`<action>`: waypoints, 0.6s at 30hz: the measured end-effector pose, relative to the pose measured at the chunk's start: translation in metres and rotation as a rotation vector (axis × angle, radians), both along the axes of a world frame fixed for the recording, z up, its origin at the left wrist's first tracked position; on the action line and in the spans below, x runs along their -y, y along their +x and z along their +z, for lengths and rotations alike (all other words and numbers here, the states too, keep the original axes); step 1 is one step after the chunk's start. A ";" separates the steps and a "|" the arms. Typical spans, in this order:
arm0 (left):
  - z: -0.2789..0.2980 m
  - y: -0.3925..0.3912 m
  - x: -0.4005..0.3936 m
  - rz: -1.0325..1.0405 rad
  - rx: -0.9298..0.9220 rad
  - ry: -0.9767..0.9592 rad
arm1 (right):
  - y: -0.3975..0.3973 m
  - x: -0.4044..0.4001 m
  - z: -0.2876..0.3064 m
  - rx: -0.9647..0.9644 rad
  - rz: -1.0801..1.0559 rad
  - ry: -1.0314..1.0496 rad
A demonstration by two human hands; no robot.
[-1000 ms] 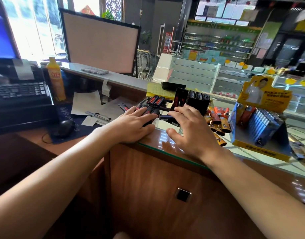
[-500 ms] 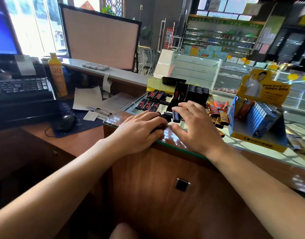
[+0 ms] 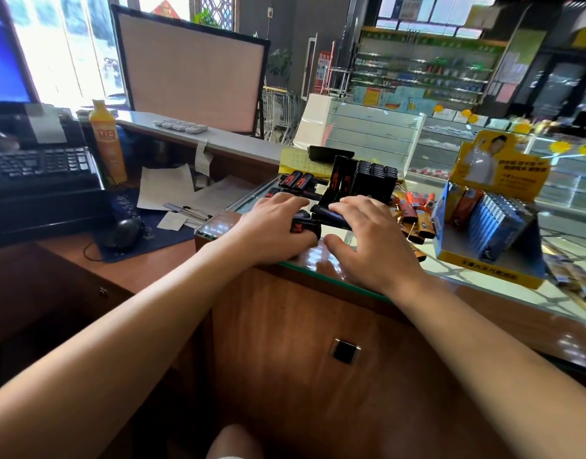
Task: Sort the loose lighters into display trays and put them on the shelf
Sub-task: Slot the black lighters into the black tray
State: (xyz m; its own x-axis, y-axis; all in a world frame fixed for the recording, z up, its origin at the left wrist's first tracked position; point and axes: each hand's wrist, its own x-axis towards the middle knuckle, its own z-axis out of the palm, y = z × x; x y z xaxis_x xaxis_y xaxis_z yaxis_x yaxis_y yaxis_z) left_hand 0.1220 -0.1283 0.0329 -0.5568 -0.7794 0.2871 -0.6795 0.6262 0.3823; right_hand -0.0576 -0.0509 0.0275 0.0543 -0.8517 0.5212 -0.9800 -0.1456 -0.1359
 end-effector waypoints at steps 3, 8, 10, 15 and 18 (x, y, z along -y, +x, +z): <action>-0.005 -0.004 0.005 0.022 0.193 -0.037 | 0.000 -0.001 0.000 0.010 0.009 -0.015; -0.008 0.002 0.009 0.034 0.143 -0.100 | 0.002 -0.001 0.000 -0.008 0.013 -0.017; -0.009 0.005 0.007 0.020 0.114 -0.119 | 0.002 -0.001 0.000 -0.006 0.013 -0.011; -0.012 0.012 0.001 -0.030 0.106 -0.181 | 0.002 -0.004 0.001 -0.007 0.012 -0.021; -0.016 0.019 -0.005 -0.079 0.128 -0.196 | 0.005 -0.007 0.001 -0.002 0.011 -0.024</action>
